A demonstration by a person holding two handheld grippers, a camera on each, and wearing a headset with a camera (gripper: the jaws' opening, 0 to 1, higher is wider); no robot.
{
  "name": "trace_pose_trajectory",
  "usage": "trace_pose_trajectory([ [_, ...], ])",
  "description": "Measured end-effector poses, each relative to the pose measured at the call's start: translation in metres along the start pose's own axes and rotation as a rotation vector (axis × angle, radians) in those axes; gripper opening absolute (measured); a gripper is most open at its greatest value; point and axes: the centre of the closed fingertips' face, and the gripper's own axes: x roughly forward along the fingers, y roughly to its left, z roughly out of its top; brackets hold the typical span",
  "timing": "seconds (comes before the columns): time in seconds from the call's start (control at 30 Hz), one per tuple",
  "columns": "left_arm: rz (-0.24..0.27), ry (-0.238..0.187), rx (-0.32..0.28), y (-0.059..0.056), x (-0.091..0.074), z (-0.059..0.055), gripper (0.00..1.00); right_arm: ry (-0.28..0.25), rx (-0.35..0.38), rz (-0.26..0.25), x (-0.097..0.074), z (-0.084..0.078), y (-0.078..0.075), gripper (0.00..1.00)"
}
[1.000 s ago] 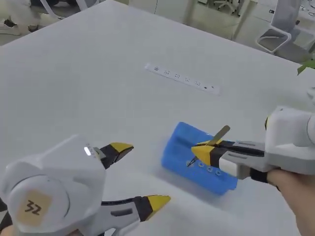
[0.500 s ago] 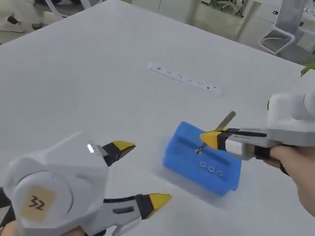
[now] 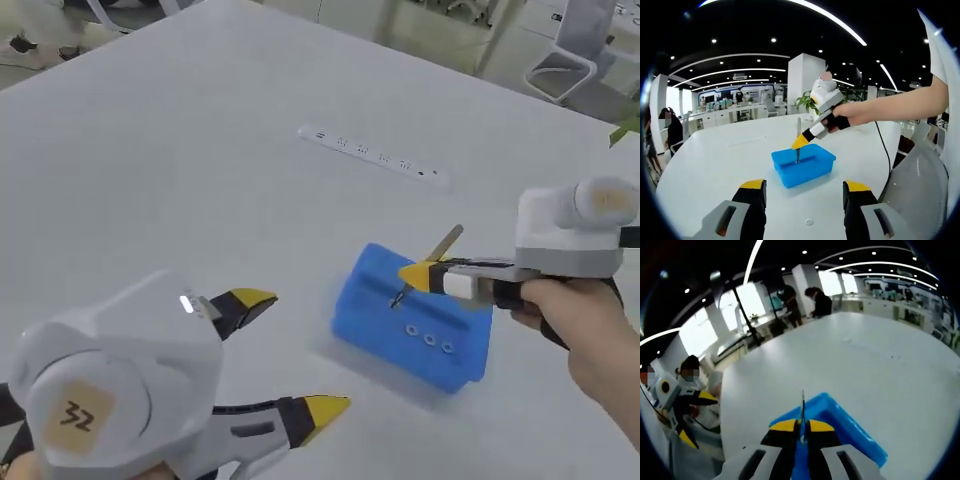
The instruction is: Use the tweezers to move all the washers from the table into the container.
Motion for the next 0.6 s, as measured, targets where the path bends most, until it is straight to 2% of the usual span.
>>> trace_pose_trajectory([
  [0.1,0.000,0.001,0.001,0.000,0.000,0.000,0.61,0.019,-0.002,-0.009,0.006,-0.005,-0.006,0.04],
  [0.27,0.002,0.003,0.002,0.001,0.000,-0.001,0.61,0.045,-0.002,-0.014,0.012,-0.014,-0.005,0.04],
  [0.6,0.000,0.011,0.006,-0.001,0.001,-0.002,0.60,0.064,-0.020,-0.052,0.018,-0.022,-0.027,0.04],
])
